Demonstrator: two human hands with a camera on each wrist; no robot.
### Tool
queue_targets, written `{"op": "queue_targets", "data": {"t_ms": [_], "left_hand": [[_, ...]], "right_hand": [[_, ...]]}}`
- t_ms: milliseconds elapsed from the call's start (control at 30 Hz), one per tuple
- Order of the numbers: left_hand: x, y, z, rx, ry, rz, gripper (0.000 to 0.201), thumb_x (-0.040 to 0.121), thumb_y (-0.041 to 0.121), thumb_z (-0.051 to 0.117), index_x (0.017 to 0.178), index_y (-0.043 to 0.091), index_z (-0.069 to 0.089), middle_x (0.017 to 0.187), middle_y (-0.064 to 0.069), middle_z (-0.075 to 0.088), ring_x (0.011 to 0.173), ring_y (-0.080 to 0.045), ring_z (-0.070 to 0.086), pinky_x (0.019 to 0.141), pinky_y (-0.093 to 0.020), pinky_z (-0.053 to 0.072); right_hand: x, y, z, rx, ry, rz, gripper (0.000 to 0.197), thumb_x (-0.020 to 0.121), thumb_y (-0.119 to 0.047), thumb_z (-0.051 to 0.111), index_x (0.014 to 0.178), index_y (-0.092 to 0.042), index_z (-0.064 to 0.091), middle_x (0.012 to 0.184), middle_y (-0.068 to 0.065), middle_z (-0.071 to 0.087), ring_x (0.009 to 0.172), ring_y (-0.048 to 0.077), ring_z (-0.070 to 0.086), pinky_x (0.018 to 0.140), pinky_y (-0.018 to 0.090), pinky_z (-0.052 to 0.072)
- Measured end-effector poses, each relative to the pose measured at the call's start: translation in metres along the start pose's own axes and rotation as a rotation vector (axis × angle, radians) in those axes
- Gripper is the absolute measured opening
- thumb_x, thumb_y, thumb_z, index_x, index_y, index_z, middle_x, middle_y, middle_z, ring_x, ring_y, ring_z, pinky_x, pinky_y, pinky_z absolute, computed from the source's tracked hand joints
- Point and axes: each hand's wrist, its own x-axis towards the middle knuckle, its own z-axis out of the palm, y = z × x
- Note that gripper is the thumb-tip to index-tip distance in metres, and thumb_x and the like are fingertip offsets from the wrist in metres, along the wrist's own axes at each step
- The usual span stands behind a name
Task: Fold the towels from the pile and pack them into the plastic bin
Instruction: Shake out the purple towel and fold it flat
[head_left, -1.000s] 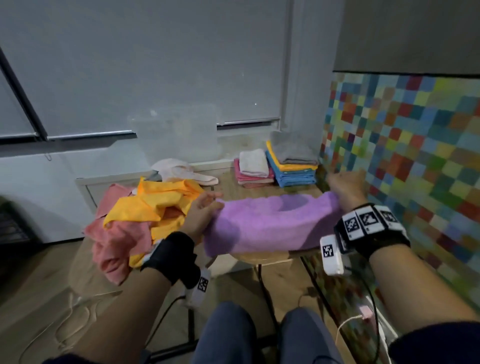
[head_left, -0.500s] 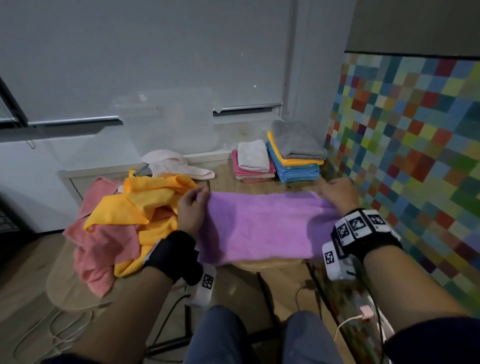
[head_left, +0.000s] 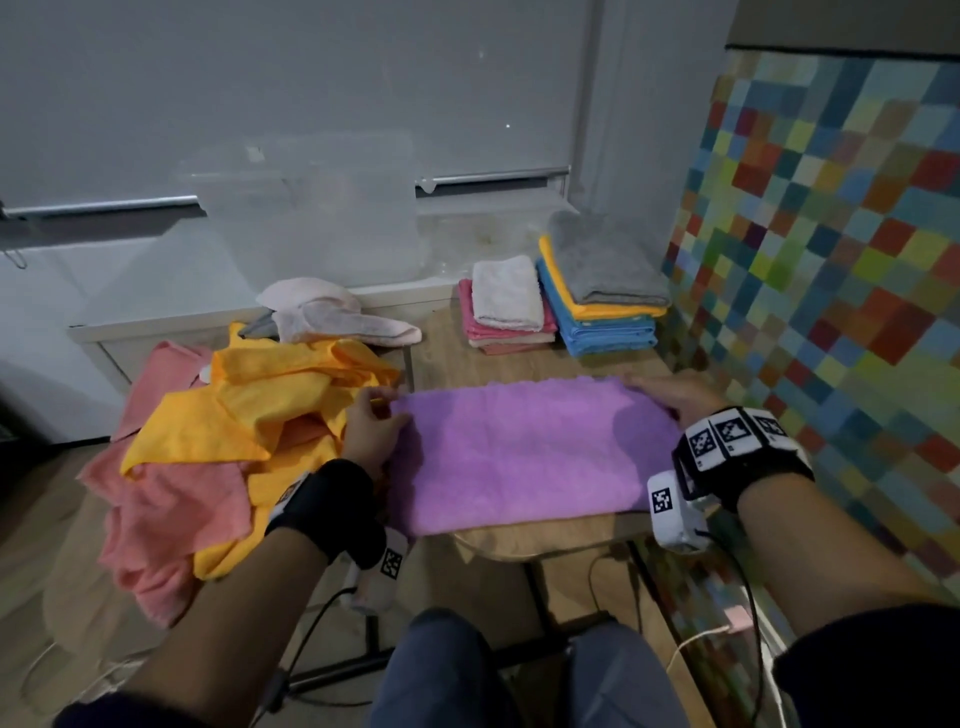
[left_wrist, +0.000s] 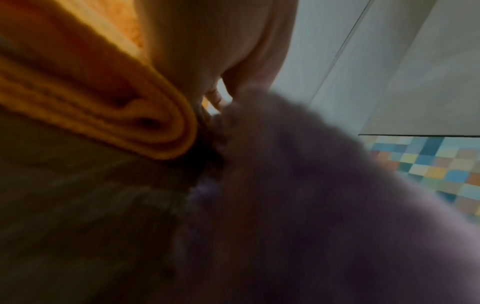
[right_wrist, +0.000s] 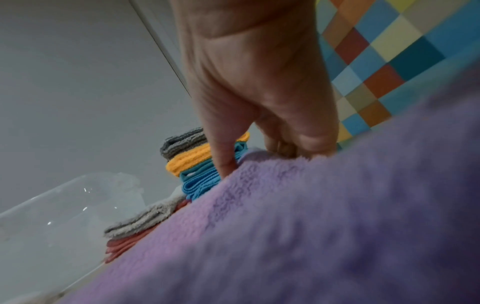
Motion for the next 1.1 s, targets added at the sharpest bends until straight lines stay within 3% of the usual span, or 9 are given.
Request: {"op": "queue_targets", "data": {"t_ms": [100, 200, 367, 433, 567, 667, 767, 867, 1100], "left_hand": [[-0.003, 0.008, 0.001, 0.010, -0.001, 0.158, 0.036, 0.081, -0.016, 0.047, 0.072, 0.019, 0.052, 0.091, -0.009, 0.062, 0.076, -0.014, 0.054, 0.066, -0.012, 0.044], [-0.004, 0.019, 0.003, 0.044, 0.005, 0.234, 0.038, 0.078, -0.019, 0.041, 0.084, 0.008, 0.067, 0.098, -0.009, 0.065, 0.091, -0.013, 0.058, 0.082, -0.012, 0.044], [0.000, 0.016, 0.005, 0.229, -0.047, 0.108, 0.042, 0.083, -0.011, 0.046, 0.121, -0.001, 0.059, 0.118, -0.017, 0.063, 0.111, -0.029, 0.057, 0.089, -0.025, 0.041], [0.002, 0.015, 0.003, 0.261, -0.106, 0.083, 0.044, 0.085, -0.006, 0.054, 0.128, 0.002, 0.053, 0.124, -0.016, 0.058, 0.111, -0.027, 0.054, 0.090, -0.024, 0.039], [-0.008, 0.024, -0.005, 0.459, -0.067, 0.162, 0.048, 0.086, 0.014, 0.059, 0.131, 0.007, 0.049, 0.136, -0.023, 0.040, 0.129, -0.035, 0.036, 0.108, -0.036, 0.031], [-0.031, 0.033, 0.010, 0.795, -0.115, 0.336, 0.061, 0.079, 0.035, 0.029, 0.131, 0.010, 0.048, 0.142, -0.021, 0.036, 0.137, -0.032, 0.025, 0.112, -0.037, 0.016], [-0.040, 0.035, 0.041, 0.980, -0.323, 0.325, 0.054, 0.092, 0.031, 0.025, 0.143, 0.015, 0.031, 0.155, -0.013, 0.017, 0.144, -0.034, 0.008, 0.117, -0.047, 0.007], [-0.037, 0.043, 0.056, 0.919, -0.365, 0.188, 0.053, 0.097, 0.014, 0.034, 0.148, 0.016, 0.019, 0.159, -0.005, 0.004, 0.145, -0.035, -0.003, 0.116, -0.051, 0.005], [-0.040, 0.016, 0.056, 1.054, -0.496, 0.190, 0.056, 0.101, 0.042, 0.019, 0.150, 0.023, 0.001, 0.159, -0.001, -0.007, 0.145, -0.026, -0.010, 0.116, -0.048, -0.007]], "right_hand": [[-0.003, -0.006, 0.004, -0.035, 0.166, -0.081, 0.008, 0.085, -0.013, 0.065, 0.084, -0.006, 0.062, 0.076, 0.009, 0.056, 0.059, 0.014, 0.047, 0.043, 0.020, 0.039], [0.007, -0.015, 0.008, -0.053, 0.265, -0.199, 0.010, 0.088, -0.014, 0.061, 0.086, -0.011, 0.052, 0.066, -0.001, 0.045, 0.058, 0.013, 0.040, 0.038, 0.010, 0.033], [0.026, 0.004, 0.013, -0.347, 0.230, -0.124, 0.013, 0.084, -0.021, 0.061, 0.092, -0.017, 0.051, 0.094, 0.007, 0.053, 0.087, 0.021, 0.051, 0.078, 0.031, 0.041], [0.025, 0.006, 0.014, -0.418, 0.244, -0.108, 0.019, 0.085, -0.017, 0.056, 0.101, -0.007, 0.057, 0.107, 0.011, 0.061, 0.099, 0.028, 0.057, 0.088, 0.036, 0.045], [-0.009, -0.013, 0.024, -0.774, 0.386, -0.315, 0.042, 0.086, -0.010, 0.050, 0.126, 0.000, 0.043, 0.134, 0.021, 0.043, 0.124, 0.037, 0.038, 0.100, 0.044, 0.034], [-0.038, -0.022, 0.052, -0.911, 0.121, -0.598, 0.041, 0.087, -0.006, 0.044, 0.128, -0.008, 0.049, 0.135, 0.016, 0.046, 0.127, 0.032, 0.039, 0.103, 0.042, 0.033], [-0.056, -0.014, 0.091, -0.914, -0.267, -0.620, 0.051, 0.091, -0.006, 0.040, 0.141, -0.015, 0.038, 0.155, 0.003, 0.023, 0.144, 0.023, 0.015, 0.116, 0.042, 0.016], [-0.063, -0.008, 0.117, -0.941, -0.337, -0.543, 0.053, 0.098, -0.016, 0.035, 0.149, -0.017, 0.021, 0.159, 0.000, 0.005, 0.147, 0.019, -0.001, 0.118, 0.047, 0.004], [-0.047, 0.009, 0.102, -1.071, -0.405, -0.406, 0.059, 0.102, -0.042, 0.021, 0.151, -0.020, -0.001, 0.159, -0.002, -0.011, 0.146, 0.017, -0.011, 0.116, 0.042, -0.007]]}}
